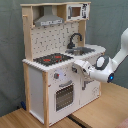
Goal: Play with the kitchen
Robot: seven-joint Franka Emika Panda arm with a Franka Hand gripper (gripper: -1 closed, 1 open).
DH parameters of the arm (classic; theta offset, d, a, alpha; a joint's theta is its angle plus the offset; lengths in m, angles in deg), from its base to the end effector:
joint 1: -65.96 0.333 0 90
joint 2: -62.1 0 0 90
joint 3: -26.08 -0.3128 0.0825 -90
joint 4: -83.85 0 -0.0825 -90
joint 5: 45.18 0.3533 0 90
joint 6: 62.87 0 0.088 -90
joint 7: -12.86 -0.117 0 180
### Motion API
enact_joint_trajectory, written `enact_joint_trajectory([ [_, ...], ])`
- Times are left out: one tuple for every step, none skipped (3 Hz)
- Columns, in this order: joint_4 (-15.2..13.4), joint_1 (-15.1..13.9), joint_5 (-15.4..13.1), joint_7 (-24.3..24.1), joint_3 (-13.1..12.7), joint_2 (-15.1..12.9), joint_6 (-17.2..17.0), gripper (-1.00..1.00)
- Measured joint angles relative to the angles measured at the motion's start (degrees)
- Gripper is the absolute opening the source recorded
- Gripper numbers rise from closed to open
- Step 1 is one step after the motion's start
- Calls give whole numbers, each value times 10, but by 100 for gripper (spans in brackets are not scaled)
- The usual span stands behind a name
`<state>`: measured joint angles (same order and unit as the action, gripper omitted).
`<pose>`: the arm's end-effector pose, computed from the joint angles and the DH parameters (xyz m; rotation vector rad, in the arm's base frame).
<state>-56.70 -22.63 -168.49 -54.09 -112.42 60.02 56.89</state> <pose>0.3466 0.3360 0.3537 1.3913 1.2125 1.3488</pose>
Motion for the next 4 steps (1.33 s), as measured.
enact_joint_trajectory([
  [0, 0, 0, -59, 0, 0, 0, -100],
  [0, 0, 0, -118, 0, 0, 0, -100],
  [0, 0, 0, -128, 0, 0, 0, -100],
  [0, 0, 0, -129, 0, 0, 1, 100],
])
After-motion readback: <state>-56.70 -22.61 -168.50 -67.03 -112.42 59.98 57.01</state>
